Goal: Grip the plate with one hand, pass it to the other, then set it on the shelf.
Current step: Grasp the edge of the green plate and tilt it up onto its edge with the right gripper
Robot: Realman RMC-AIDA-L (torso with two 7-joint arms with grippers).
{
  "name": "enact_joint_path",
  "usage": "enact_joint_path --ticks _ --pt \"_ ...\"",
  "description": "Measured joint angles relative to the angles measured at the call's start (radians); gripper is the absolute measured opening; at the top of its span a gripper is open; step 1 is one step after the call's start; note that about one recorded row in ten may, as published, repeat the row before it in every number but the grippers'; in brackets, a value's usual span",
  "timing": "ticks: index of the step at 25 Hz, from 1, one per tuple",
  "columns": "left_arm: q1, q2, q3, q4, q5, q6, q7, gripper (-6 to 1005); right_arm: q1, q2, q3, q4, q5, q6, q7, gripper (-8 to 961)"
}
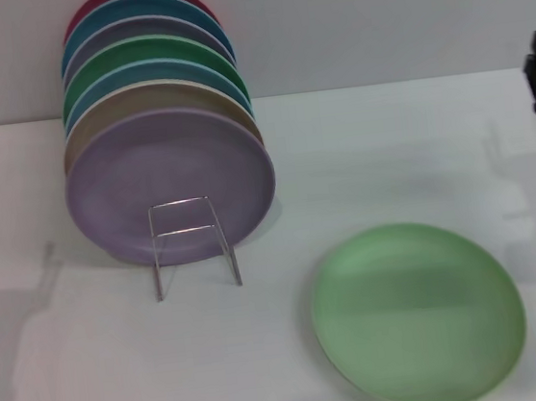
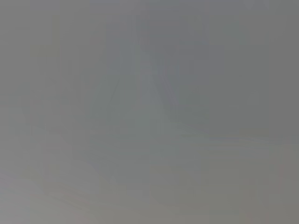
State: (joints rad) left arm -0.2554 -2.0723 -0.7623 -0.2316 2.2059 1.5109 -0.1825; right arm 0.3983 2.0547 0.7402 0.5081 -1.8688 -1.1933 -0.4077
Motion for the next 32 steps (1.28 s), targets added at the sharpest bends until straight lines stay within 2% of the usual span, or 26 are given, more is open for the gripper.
enact_joint_path --ticks 2,3,4,5,6,8,9,10,12,13,14,15,20,22,23,24,27,28,29,32 --pt "0.0 0.0 0.0 0.0 0.0 0.0 0.0 855 -0.002 -0.01 0.011 0.051 -0.002 0.063 0.001 615" --pt "0.001 0.0 0.0 0.0 0.0 0.0 0.0 855 -0.008 -0.023 0.036 0.108 -0.007 0.138 0.001 615" --pt "0.001 0.0 0.0 0.0 0.0 0.0 0.0 855 -0.008 -0.023 0.036 0.108 -0.007 0.138 0.001 615" --pt "0.001 0.0 0.0 0.001 0.0 -0.001 0.0 855 -0.013 -0.032 0.053 0.141 -0.008 0.186 -0.002 615" --pt "0.002 0.0 0.0 0.001 0.0 -0.001 0.0 855 -0.027 -0.054 0.085 0.213 -0.01 0.292 -0.007 615" --pt "0.002 0.0 0.0 0.003 0.0 -0.002 0.0 855 -0.043 -0.079 0.117 0.28 -0.017 0.399 -0.009 615" --pt "0.002 0.0 0.0 0.005 0.0 -0.002 0.0 855 -0.043 -0.079 0.117 0.28 -0.017 0.399 -0.009 615" --pt "0.002 0.0 0.0 0.007 0.0 -0.002 0.0 855 -0.054 -0.092 0.143 0.318 -0.026 0.471 -0.009 614" --pt "0.002 0.0 0.0 0.009 0.0 -0.002 0.0 855 -0.078 -0.105 0.206 0.376 -0.06 0.585 -0.015 614" --pt "0.0 0.0 0.0 0.009 0.0 -0.002 0.0 855 -0.114 -0.102 0.309 0.441 -0.116 0.733 -0.038 614" --pt "0.0 0.0 0.0 0.009 0.0 -0.002 0.0 855 -0.114 -0.102 0.309 0.441 -0.116 0.733 -0.038 614" --pt "-0.001 0.0 0.0 0.009 0.0 -0.002 0.0 855 -0.135 -0.094 0.368 0.48 -0.145 0.808 -0.059 614" --pt "-0.007 0.0 0.0 0.009 0.0 -0.002 0.0 855 -0.216 -0.022 0.666 0.66 -0.281 1.23 -0.158 610" --pt "-0.01 0.0 -0.001 0.009 0.0 -0.002 0.0 855 -0.221 0.006 0.788 0.721 -0.352 1.441 -0.161 609" --pt "-0.012 0.0 -0.001 0.009 0.0 -0.002 0.0 855 -0.212 0.018 0.87 0.766 -0.397 1.621 -0.151 606" --pt "-0.014 0.0 -0.002 0.009 0.0 -0.002 0.0 855 -0.212 0.018 0.87 0.766 -0.397 1.621 -0.151 603" --pt "-0.021 0.0 -0.007 0.01 -0.002 -0.002 0.0 855 -0.18 0.016 0.966 0.81 -0.418 1.874 -0.112 593" --pt "-0.023 0.001 -0.008 0.01 -0.004 -0.002 0.0 854 -0.158 0.015 1.024 0.83 -0.427 2.025 -0.089 589" --pt "-0.026 0.001 -0.009 0.011 -0.005 -0.002 0.0 854 -0.158 0.015 1.024 0.83 -0.427 2.025 -0.089 586" --pt "-0.033 0.001 -0.01 0.011 -0.006 -0.002 0.0 854 -0.126 0.016 1.105 0.868 -0.464 2.235 -0.038 577"
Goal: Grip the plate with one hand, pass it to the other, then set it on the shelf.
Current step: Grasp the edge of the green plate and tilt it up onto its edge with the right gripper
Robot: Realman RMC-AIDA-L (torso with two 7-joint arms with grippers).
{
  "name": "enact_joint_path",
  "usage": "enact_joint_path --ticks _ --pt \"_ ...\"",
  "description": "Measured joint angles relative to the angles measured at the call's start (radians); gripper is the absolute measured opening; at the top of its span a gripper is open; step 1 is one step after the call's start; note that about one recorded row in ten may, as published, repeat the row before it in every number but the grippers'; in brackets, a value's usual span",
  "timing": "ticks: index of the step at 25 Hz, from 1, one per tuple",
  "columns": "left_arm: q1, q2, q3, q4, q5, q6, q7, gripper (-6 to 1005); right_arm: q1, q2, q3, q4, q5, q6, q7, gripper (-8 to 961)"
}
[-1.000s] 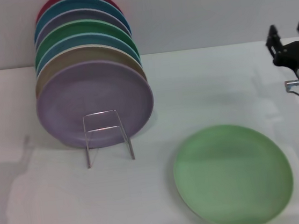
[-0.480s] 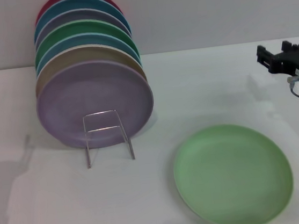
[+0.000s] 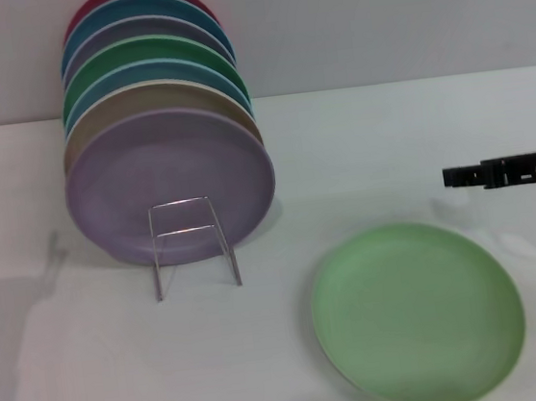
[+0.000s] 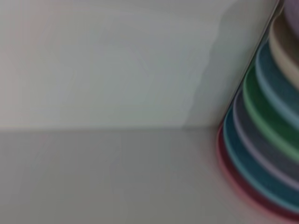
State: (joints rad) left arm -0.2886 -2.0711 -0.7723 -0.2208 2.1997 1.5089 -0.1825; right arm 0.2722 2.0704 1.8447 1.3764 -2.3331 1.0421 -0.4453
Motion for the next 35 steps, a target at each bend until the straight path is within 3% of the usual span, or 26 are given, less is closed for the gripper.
enact_joint_path --ticks 5,11,22,35 --pt "-0.018 0.0 0.0 0.004 0.0 -0.006 0.0 854 0.06 -0.008 0.096 0.019 -0.05 0.234 0.057 560" --pt "-0.034 0.0 -0.017 0.004 -0.001 -0.011 0.0 854 0.16 -0.021 0.194 -0.08 -0.122 0.423 0.078 541" --pt "-0.044 -0.001 -0.041 -0.003 -0.002 -0.013 0.0 854 0.205 -0.04 0.202 -0.194 -0.145 0.444 0.07 505" --pt "-0.047 -0.001 -0.05 -0.006 -0.002 -0.013 -0.002 853 0.228 -0.041 0.196 -0.257 -0.162 0.449 0.055 463"
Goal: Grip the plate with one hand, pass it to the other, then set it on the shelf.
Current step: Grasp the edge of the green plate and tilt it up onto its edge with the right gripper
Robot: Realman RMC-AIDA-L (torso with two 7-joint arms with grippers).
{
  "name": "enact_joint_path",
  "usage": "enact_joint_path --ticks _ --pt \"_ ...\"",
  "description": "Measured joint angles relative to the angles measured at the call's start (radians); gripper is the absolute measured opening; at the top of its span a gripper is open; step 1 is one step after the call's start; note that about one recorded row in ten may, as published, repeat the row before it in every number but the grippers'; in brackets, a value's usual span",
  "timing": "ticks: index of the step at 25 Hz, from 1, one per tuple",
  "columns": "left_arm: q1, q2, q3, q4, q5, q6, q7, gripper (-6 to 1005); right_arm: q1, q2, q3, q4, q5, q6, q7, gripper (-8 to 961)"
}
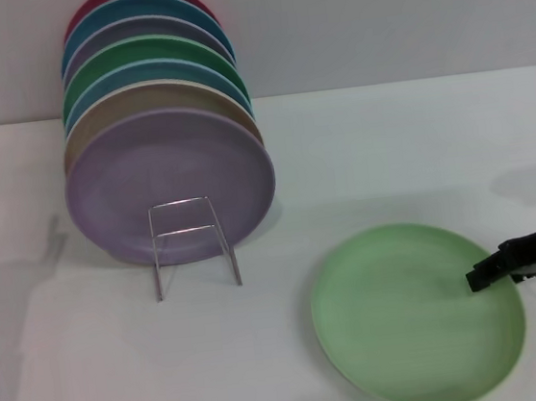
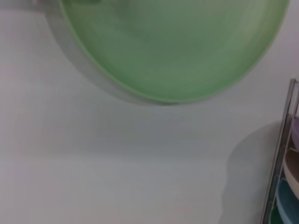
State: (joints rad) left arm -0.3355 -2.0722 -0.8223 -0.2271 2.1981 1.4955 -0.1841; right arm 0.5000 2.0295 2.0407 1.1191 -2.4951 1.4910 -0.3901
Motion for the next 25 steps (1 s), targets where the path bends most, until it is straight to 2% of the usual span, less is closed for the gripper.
enact_joint_path --ticks 7,15,21,25 --pt "-0.001 0.001 -0.001 0.0 0.0 0.001 0.0 853 0.001 0.002 -0.001 -0.001 -0.023 0.012 -0.001 440" --pt "-0.001 0.001 -0.001 0.0 0.0 0.006 0.0 853 0.001 0.005 -0.002 -0.001 -0.029 0.017 0.0 215" --pt "-0.001 0.001 -0.003 0.002 0.0 0.006 0.0 853 0.012 0.01 -0.005 0.001 -0.064 0.026 -0.001 191" --pt "-0.001 0.002 -0.003 0.005 0.0 0.008 -0.002 852 0.012 0.01 -0.005 0.002 -0.064 0.027 -0.001 118"
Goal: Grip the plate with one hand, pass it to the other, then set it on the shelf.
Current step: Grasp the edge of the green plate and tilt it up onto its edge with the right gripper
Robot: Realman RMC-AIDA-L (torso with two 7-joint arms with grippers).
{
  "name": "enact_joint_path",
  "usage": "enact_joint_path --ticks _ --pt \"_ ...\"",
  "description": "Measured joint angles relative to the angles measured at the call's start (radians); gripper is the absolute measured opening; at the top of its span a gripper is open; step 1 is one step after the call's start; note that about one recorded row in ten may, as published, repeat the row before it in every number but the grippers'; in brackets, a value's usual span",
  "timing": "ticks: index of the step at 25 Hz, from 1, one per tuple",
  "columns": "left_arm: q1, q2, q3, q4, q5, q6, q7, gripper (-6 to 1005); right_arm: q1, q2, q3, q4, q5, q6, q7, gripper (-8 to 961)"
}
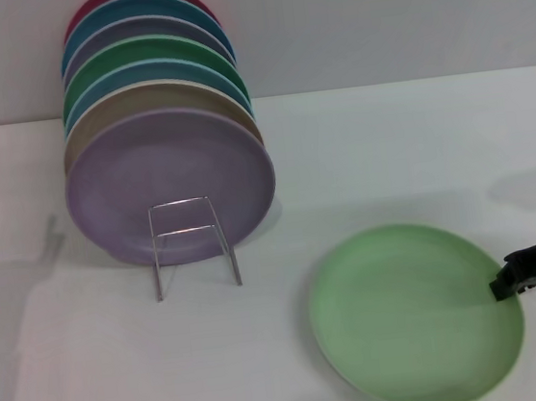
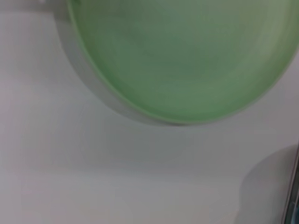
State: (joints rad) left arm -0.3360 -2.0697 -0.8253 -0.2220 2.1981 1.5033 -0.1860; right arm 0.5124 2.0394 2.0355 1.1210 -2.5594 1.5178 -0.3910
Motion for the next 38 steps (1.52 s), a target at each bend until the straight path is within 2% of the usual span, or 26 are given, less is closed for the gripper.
enact_joint_path --ticks 13,21,22,27,33,38 --pt "0.001 0.001 -0.001 0.003 0.0 0.0 -0.003 852 -0.005 0.005 -0.019 0.031 -0.001 -0.013 -0.013 22" --pt "0.005 0.0 -0.002 0.001 0.0 0.0 -0.005 849 -0.085 0.032 0.023 0.287 -0.001 -0.09 -0.014 22" --pt "0.005 0.0 -0.002 0.0 0.0 0.0 -0.005 848 -0.085 0.032 0.023 0.287 -0.001 -0.09 -0.014 22" --pt "0.008 0.0 -0.001 -0.006 0.001 0.004 -0.007 846 -0.124 0.035 0.019 0.36 -0.001 -0.203 -0.021 21" --pt "0.011 -0.001 0.005 -0.008 0.007 0.01 -0.007 843 -0.135 0.038 -0.006 0.34 -0.001 -0.386 -0.067 21" --pt "0.014 -0.003 0.007 -0.009 0.007 0.011 -0.007 841 -0.145 0.038 -0.071 0.305 0.002 -0.572 -0.106 21"
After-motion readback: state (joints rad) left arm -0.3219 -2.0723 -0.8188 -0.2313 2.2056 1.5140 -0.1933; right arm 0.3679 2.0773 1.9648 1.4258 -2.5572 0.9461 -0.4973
